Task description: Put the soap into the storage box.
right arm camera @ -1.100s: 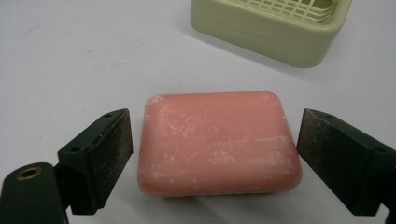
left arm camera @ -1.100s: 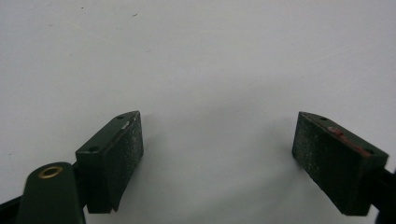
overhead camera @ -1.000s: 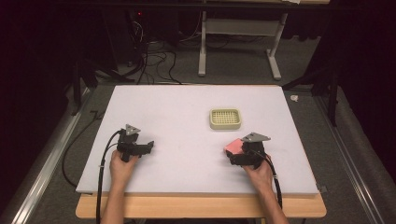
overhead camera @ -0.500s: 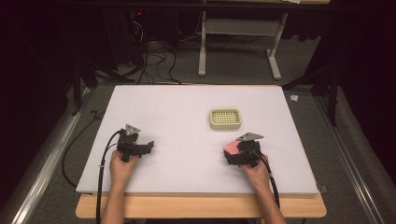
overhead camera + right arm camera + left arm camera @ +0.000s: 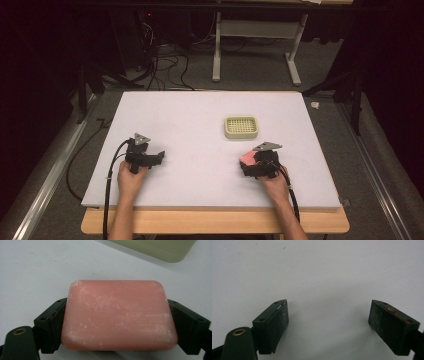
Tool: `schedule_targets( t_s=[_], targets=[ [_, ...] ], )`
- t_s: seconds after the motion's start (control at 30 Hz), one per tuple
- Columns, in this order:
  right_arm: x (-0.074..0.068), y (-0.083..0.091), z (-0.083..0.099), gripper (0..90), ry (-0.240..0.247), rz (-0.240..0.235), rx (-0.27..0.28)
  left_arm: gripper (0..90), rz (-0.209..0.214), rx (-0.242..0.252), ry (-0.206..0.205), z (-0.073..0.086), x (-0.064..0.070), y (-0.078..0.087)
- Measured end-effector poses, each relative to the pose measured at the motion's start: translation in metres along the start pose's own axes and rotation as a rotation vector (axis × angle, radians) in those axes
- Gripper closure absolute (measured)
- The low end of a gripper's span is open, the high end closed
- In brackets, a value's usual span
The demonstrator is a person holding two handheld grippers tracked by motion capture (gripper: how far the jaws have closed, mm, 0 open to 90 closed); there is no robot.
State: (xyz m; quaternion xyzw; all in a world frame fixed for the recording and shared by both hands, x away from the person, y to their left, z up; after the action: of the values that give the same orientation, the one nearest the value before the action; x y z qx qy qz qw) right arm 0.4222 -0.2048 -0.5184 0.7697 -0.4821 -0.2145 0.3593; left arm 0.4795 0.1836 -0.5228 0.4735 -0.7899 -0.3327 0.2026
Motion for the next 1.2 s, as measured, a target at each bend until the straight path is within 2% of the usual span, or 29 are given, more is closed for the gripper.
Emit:
schedule_targets(
  t_s=[0.6, 1.1, 1.2],
  targets=[
    [-0.002, 0.003, -0.002, 13.8, -0.009, -0.027, -0.005, 16.8, 0.000, 0.000, 0.000, 0.000, 0.000, 0.000],
    [-0.010, 0.013, -0.012, 13.9, 0.022, -0.033, 0.032, 16.8, 0.000, 0.000, -0.001, 0.000, 0.000, 0.000],
    [-0.010, 0.016, -0.015, 13.9, 0.016, -0.038, 0.042, 16.8, 0.000, 0.000, 0.000, 0.000, 0.000, 0.000]
  ],
)
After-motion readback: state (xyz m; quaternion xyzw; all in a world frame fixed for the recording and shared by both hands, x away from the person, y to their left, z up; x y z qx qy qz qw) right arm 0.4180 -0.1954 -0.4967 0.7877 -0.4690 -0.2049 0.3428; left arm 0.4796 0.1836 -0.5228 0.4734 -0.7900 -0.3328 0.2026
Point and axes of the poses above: each handheld gripper's, and its own axes: y roughly backward along the jaws, z roughly out of its underside, x roughly to its right, the point moved 5 cm from there along -y, roughly forward along the jaws, and after that the axes turned 3 degrees about -x, right-handed, at the moved point
